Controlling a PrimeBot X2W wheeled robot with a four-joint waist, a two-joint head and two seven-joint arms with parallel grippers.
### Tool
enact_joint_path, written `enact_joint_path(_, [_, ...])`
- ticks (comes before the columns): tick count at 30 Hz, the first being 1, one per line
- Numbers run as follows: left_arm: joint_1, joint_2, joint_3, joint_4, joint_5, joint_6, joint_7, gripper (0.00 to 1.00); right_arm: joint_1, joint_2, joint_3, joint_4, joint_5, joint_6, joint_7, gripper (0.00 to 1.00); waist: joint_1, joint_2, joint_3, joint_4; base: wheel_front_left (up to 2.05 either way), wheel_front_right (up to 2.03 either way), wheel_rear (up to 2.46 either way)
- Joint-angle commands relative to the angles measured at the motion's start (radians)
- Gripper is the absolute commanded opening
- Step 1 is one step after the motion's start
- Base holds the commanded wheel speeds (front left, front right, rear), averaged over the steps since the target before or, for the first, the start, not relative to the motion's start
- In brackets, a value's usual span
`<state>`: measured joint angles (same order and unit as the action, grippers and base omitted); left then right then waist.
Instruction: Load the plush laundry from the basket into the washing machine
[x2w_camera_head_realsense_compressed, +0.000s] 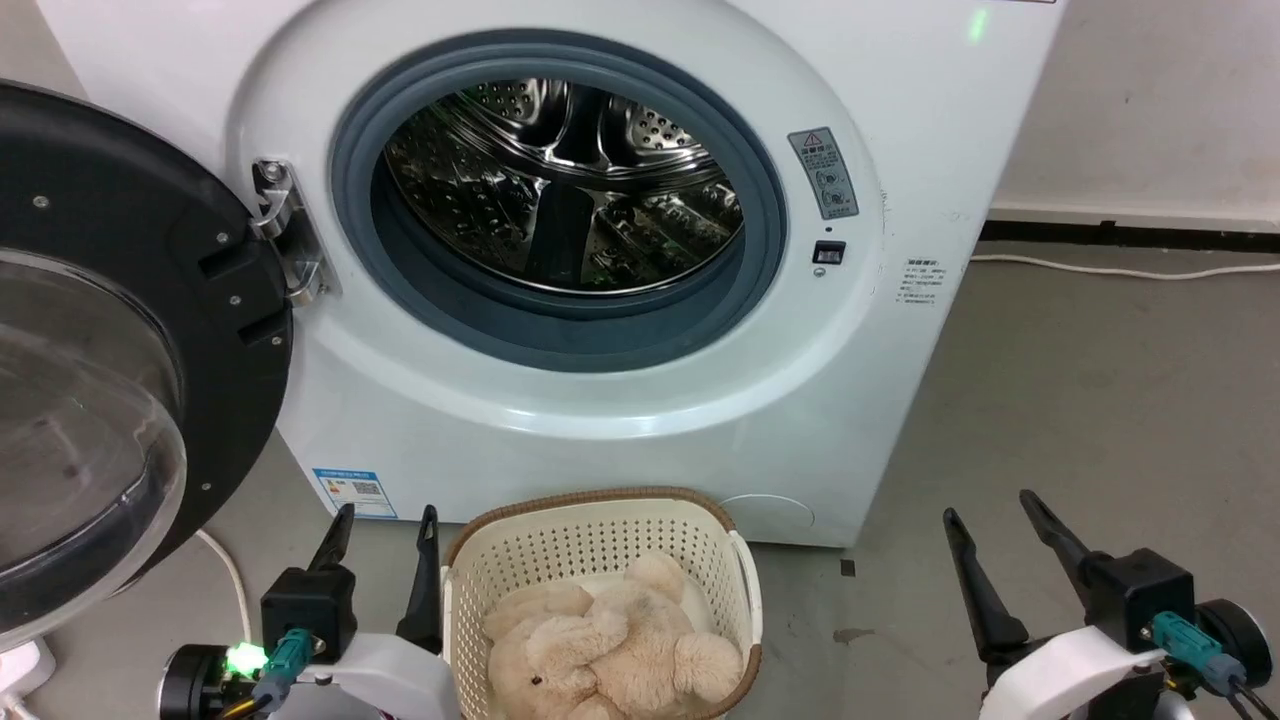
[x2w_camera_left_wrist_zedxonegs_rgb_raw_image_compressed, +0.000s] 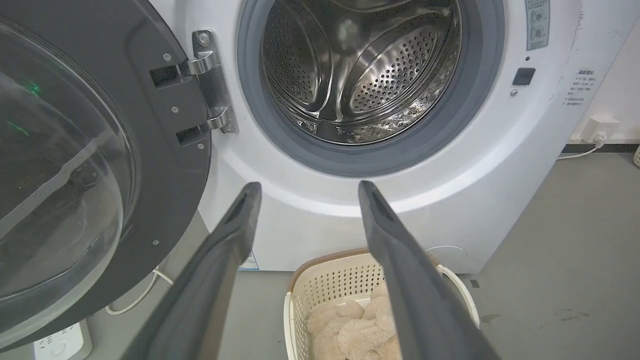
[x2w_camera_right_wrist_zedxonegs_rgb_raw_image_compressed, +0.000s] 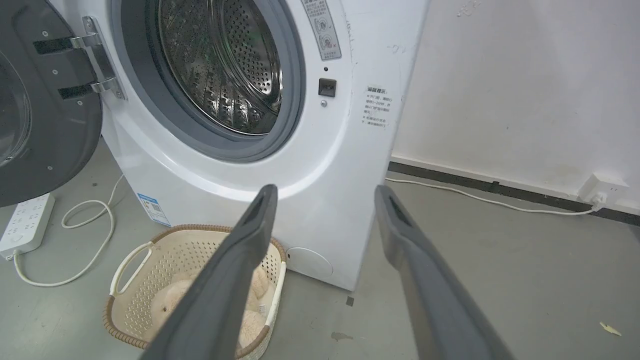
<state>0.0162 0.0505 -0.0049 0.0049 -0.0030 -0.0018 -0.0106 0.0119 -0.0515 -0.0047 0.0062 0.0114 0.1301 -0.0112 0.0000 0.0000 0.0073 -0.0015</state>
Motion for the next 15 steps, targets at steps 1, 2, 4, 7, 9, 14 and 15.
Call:
enact_joint_path(1, [0.002,0.000,-0.005,0.000,-0.004,0.003,-0.010,1.00,0.001,0.000,-0.008,0.003,0.012,0.000,-0.010,1.00,0.0001,0.0000,0.005,-0.001,0.00,0.00,0.00])
enact_joint_path(2, [0.000,0.000,-0.009,0.003,-0.006,0.003,-0.014,1.00,-0.001,0.000,-0.011,0.003,0.016,0.000,-0.015,1.00,0.0001,0.0000,0.013,-0.003,0.00,0.00,0.00])
enact_joint_path(4, [-0.001,0.000,-0.011,0.005,-0.007,0.003,-0.016,1.00,-0.003,0.000,-0.012,0.003,0.018,0.000,-0.017,1.00,0.0001,0.0000,0.018,-0.004,0.00,0.00,0.00])
enact_joint_path(7, [-0.011,0.000,-0.015,0.012,-0.005,0.004,-0.025,1.00,-0.009,0.000,-0.016,0.005,0.028,0.000,-0.025,1.00,0.0001,0.0000,0.041,-0.009,0.00,0.00,0.00])
enact_joint_path(9, [-0.014,0.001,-0.017,0.013,-0.004,0.003,-0.027,1.00,-0.011,0.000,-0.017,0.004,0.030,0.000,-0.027,1.00,0.0001,0.0000,0.047,-0.011,0.00,0.00,0.00])
enact_joint_path(14, [-0.032,0.006,-0.026,0.035,-0.001,-0.002,-0.037,1.00,-0.024,0.000,-0.022,0.005,0.047,0.000,-0.037,1.00,0.0001,0.0000,0.084,-0.020,0.00,0.00,0.00])
enact_joint_path(15, [-0.036,0.007,-0.028,0.043,-0.002,-0.004,-0.039,1.00,-0.026,0.000,-0.022,0.005,0.051,0.000,-0.039,1.00,0.0001,0.0000,0.091,-0.023,0.00,0.00,0.00])
